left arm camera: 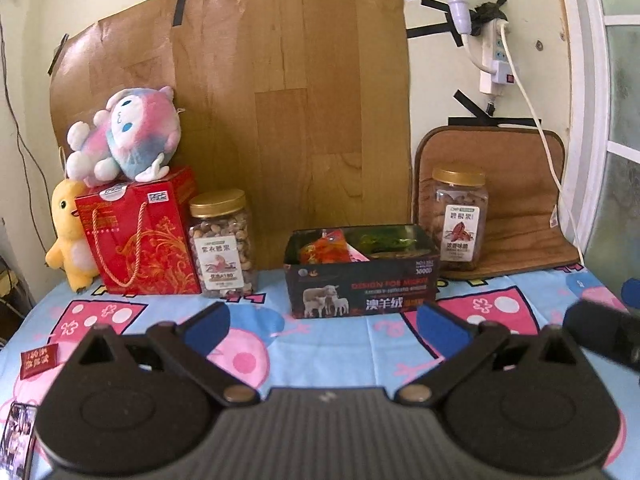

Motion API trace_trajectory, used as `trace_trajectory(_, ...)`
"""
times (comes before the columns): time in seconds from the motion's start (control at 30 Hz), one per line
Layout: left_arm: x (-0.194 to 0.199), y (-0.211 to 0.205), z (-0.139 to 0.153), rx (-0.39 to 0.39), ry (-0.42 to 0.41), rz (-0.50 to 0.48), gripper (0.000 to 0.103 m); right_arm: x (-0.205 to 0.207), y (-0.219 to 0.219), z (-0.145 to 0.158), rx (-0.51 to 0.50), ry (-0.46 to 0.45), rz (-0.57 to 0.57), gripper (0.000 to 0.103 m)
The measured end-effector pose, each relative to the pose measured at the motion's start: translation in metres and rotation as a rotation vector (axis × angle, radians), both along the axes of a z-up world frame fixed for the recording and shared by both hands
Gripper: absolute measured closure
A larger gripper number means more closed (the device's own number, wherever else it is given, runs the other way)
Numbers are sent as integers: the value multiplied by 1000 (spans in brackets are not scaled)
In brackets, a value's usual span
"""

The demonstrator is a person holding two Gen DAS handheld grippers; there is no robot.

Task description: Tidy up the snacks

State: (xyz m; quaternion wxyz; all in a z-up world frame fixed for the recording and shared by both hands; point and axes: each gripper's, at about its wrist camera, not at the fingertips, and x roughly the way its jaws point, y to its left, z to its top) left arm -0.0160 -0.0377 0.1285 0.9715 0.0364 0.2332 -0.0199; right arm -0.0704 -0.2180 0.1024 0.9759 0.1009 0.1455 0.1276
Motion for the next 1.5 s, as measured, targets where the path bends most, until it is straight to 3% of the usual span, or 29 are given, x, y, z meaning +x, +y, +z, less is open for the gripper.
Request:
trace_trajectory(0.2,-4,10,0,3,-16,31,0,-1,8,-9,-7,3,14,0)
trace_trajectory(0.37,-6,16,-2,-24,24,14,0,0,16,-12,-14,49,24,0)
trace_trajectory(0.6,-13,36,-1,-20,40,90,0,-3,21,-2,-52,15,51,0)
trace_trajectory(0.87,-18,48,9,-41,38,110,0,-15,27,-2,-68,10,81,0)
trace_trajectory(1.1,-6,24,13,-98,8,27,0,-37,19,-15,-157,9,-46,0)
trace_trajectory(1.3,9,3,3,-90,50,-35,0,-43,7,-24,-106,49,-128,0)
trace_trajectory(1.5,4,3,1,-94,21,-33,0,-50,1,-23,-83,55,-167,0)
